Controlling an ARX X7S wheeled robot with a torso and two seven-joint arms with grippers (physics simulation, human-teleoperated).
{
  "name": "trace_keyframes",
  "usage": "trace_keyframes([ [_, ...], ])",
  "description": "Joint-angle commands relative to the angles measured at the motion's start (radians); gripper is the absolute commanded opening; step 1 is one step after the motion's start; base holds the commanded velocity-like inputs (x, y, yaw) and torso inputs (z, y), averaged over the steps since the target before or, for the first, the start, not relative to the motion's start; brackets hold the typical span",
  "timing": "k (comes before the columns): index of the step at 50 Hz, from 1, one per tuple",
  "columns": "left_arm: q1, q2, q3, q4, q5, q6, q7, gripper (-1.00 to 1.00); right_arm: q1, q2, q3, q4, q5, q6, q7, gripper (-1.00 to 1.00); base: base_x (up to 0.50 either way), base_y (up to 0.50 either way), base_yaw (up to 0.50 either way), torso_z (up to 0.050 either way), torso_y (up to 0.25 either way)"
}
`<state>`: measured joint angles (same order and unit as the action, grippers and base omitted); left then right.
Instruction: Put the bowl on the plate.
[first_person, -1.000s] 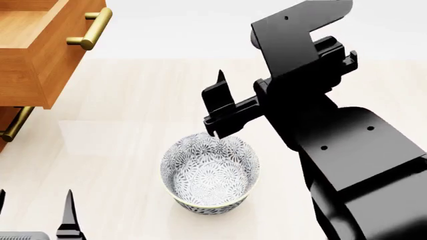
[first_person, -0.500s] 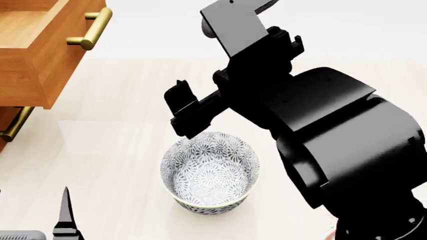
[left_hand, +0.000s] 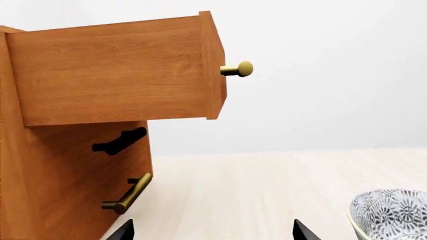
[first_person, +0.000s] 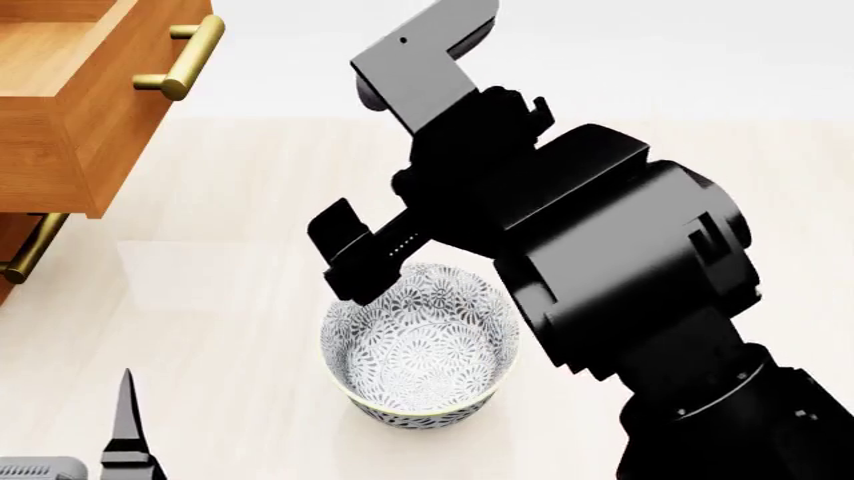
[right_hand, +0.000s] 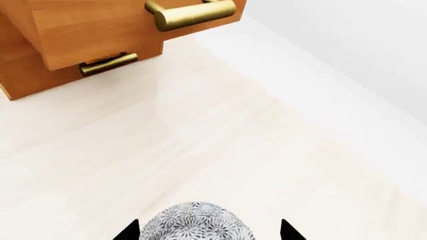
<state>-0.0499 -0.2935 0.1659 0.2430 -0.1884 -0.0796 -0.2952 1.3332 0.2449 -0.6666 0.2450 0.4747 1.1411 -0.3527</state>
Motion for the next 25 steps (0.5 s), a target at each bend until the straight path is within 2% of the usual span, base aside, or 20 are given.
trace_keyframes([
  [1, 0.004, -0.006, -0.004, -0.009, -0.006, 0.014, -0.002, 1.00, 0.011, -0.035, -0.068, 0.101, -0.014, -0.016, -0.042, 1.00, 0.00, 0.00, 0.00, 0.000, 0.000],
  [25, 0.019, -0.017, -0.001, 0.032, -0.012, -0.007, -0.021, 1.00, 0.034, -0.107, -0.148, 0.282, -0.045, -0.103, -0.099, 1.00, 0.00, 0.00, 0.00, 0.000, 0.000],
])
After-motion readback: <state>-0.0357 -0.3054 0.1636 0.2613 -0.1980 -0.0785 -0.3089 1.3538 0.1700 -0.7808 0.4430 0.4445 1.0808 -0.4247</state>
